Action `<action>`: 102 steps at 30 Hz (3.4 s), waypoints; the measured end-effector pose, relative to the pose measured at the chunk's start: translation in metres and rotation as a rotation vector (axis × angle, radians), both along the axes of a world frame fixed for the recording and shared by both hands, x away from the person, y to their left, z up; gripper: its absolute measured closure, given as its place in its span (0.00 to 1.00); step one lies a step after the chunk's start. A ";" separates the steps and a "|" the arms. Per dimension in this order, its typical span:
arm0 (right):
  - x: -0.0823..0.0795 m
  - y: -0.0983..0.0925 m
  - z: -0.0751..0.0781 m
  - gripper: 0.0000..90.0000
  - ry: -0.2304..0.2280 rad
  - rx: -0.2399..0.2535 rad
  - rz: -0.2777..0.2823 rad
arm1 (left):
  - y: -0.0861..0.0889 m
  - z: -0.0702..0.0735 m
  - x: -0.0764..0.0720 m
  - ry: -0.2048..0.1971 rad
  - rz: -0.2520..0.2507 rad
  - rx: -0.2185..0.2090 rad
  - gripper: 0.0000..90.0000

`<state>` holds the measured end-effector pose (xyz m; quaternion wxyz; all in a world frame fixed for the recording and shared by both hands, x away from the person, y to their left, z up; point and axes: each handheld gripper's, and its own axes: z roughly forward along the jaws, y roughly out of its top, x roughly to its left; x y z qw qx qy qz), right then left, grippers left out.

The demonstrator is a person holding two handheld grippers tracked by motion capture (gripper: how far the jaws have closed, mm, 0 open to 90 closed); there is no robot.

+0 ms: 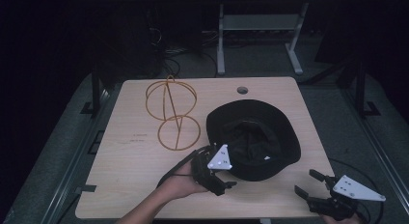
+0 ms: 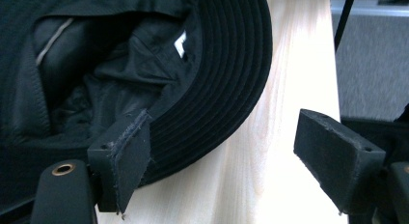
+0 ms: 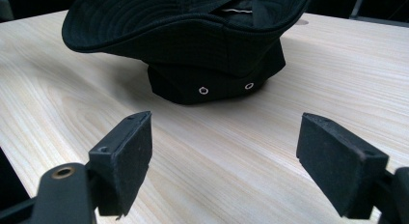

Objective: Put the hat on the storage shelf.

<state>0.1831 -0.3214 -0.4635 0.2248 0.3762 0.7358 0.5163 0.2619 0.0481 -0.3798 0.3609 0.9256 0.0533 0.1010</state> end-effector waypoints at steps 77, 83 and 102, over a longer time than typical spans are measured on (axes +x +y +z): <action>0.043 0.081 0.020 0.20 -0.057 0.099 -0.031 | -0.043 0.071 0.047 0.058 0.056 -0.250 0.95; 0.046 0.085 0.022 0.23 -0.054 0.126 -0.046 | -0.046 0.073 0.047 0.076 0.041 -0.273 0.95; 0.059 0.091 0.033 0.94 -0.087 0.187 -0.101 | -0.042 0.079 0.042 0.066 0.014 -0.269 0.95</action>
